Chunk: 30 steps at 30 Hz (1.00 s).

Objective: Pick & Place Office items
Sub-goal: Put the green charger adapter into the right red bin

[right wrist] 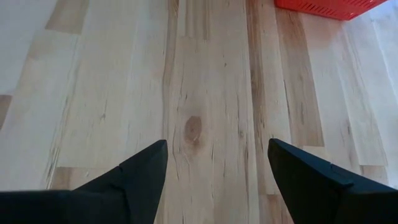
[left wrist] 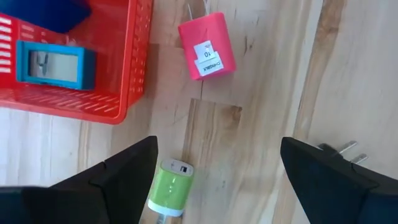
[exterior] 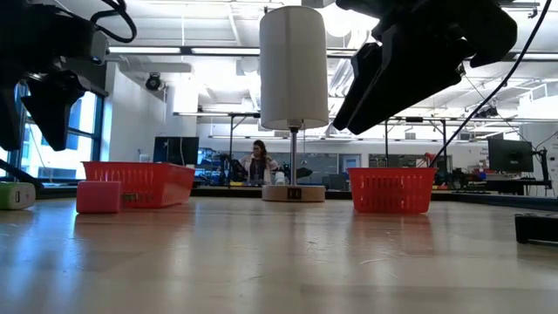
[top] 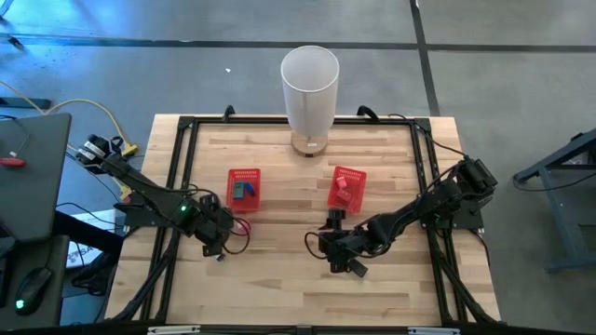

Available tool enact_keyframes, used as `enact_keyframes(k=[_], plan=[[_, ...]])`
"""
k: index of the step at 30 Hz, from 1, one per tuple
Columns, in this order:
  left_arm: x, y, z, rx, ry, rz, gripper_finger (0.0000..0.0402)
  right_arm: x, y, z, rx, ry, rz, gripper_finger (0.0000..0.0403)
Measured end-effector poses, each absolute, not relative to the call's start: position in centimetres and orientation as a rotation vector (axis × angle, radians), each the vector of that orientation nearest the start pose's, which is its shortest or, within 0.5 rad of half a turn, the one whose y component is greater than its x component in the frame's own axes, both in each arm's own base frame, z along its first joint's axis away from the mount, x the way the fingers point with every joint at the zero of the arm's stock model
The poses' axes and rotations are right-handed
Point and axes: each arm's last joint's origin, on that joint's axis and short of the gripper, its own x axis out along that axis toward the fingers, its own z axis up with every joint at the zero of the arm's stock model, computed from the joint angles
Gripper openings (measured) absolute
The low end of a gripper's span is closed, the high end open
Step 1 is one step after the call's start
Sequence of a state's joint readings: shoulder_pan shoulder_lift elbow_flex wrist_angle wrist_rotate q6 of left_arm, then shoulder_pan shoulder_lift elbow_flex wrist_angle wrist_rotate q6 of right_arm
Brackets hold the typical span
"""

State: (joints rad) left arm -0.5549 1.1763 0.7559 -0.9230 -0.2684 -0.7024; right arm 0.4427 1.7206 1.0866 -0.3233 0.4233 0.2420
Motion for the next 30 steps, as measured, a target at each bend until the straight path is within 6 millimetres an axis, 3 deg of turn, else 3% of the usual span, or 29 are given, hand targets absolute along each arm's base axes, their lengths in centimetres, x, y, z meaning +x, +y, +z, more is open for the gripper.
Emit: enact_keyframes(k=[18, 30], plan=[[15.1, -8.9, 20.6, -0.001, 1.31, 0.265, 0.0328, 31.8, 13.8, 19.1, -0.174, 0.863, -0.079, 0.0267], [14.9, -8.9, 18.1, 0.1, 1.398, 0.304, 0.0328, 31.8, 13.8, 19.1, -0.175, 0.863, -0.078, 0.0267]])
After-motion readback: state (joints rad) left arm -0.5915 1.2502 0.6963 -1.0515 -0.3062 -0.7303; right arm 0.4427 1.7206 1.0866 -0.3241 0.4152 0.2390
